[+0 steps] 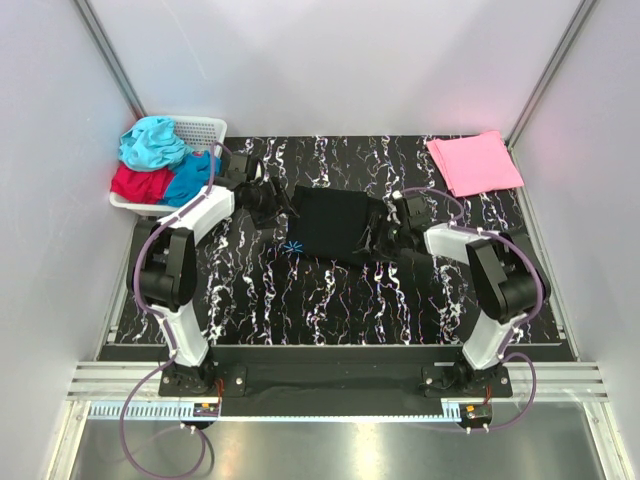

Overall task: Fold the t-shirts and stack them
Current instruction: Fold the tshirt

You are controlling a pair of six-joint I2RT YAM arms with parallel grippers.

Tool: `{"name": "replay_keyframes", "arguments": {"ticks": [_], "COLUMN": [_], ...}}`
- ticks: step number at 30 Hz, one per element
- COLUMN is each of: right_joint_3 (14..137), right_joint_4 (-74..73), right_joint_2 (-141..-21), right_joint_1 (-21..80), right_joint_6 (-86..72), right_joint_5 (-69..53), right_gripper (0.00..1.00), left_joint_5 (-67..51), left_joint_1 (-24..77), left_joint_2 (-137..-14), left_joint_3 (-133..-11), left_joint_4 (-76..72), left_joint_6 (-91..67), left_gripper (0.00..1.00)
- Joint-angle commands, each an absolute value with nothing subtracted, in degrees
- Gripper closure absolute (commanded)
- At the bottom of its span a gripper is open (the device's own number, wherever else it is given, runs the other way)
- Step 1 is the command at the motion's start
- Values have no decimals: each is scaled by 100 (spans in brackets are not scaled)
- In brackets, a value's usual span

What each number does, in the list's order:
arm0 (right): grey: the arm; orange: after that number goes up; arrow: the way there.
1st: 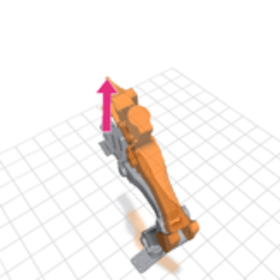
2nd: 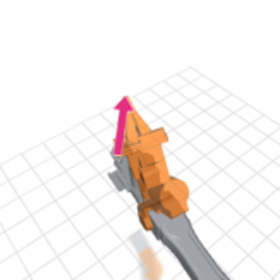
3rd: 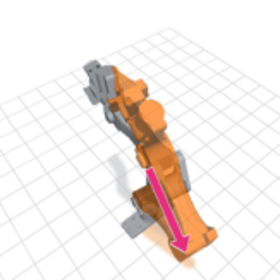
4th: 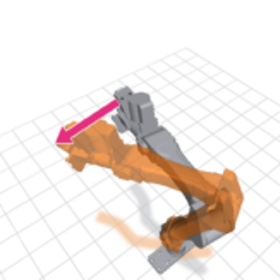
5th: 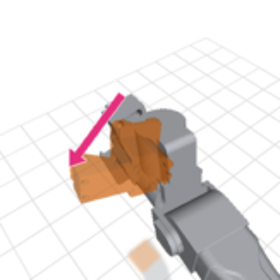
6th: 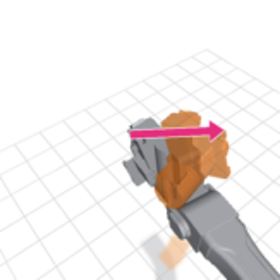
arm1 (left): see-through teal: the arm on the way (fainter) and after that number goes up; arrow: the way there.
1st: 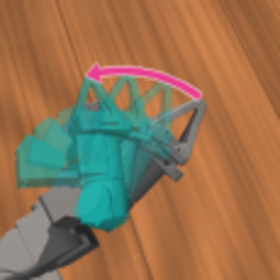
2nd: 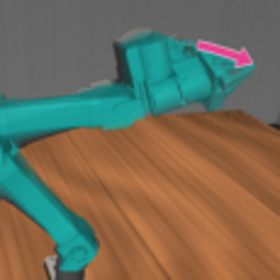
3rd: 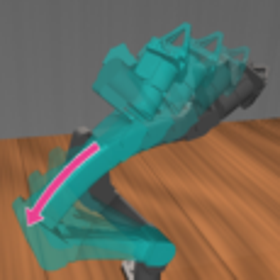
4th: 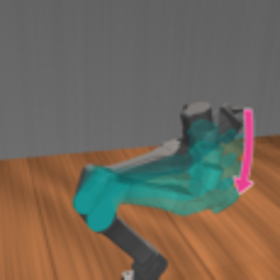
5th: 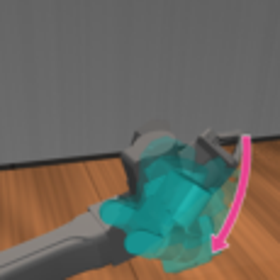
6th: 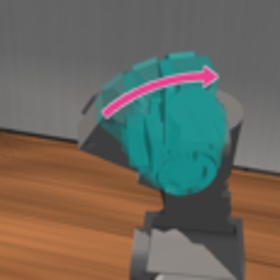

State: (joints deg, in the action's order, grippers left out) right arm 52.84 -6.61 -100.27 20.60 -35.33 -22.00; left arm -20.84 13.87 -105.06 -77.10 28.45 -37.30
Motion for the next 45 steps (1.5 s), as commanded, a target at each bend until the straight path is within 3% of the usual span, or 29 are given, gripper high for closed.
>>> {"name": "replay_keyframes", "arguments": {"ticks": [1, 4, 7, 11, 12, 13, 22, 27, 35, 41, 45], "right_joint_3": [5212, 5150, 5290, 5580, 5729, 5817, 6925, 7828, 9184, 9080, 8571], "right_joint_4": [499, 1509, 1767, 1136, 768, 565, -1572, -2469, -3199, -3217, -3217], "right_joint_2": [-10484, -10897, -11232, -11127, -11092, -11048, -10837, -11275, -12189, -11972, -11629], "right_joint_1": [2074, 1995, 1960, 1960, 1960, 1960, 1960, 1899, 1732, 1731, 1749], "right_joint_6": [-3682, -4209, -4333, -3982, -3781, -3658, -2514, -2057, -1714, -1714, -1880], "right_joint_5": [-2644, -3268, -3568, -3279, -3061, -2954, -925, 295, 1072, 678, 282], "right_gripper": [33, 34, 46, 83, 97, 100, 100, 100, 100, 100, 100], "left_joint_5": [-2294, -2312, -2312, -2285, -2285, -2294, -2355, -2408, -2373, -2312, -1978], "left_joint_1": [1380, 1380, 1371, 1362, 1362, 1362, 1354, 1354, 1371, 1572, 1749], "left_joint_2": [-10512, -10450, -10363, -10310, -10327, -10353, -10573, -10678, -10933, -12065, -13504], "left_joint_3": [-7752, -7769, -7770, -7770, -7770, -7787, -7954, -8007, -8244, -10007, -12210], "left_joint_4": [2637, 2628, 2628, 2663, 2663, 2663, 2654, 2654, 2654, 2794, 3356], "left_joint_6": [-3691, -3674, -3648, -3647, -3647, -3647, -3735, -3770, -3963, -4025, -4086], "left_gripper": [31, 31, 31, 31, 31, 31, 32, 32, 33, 32, 31]}}
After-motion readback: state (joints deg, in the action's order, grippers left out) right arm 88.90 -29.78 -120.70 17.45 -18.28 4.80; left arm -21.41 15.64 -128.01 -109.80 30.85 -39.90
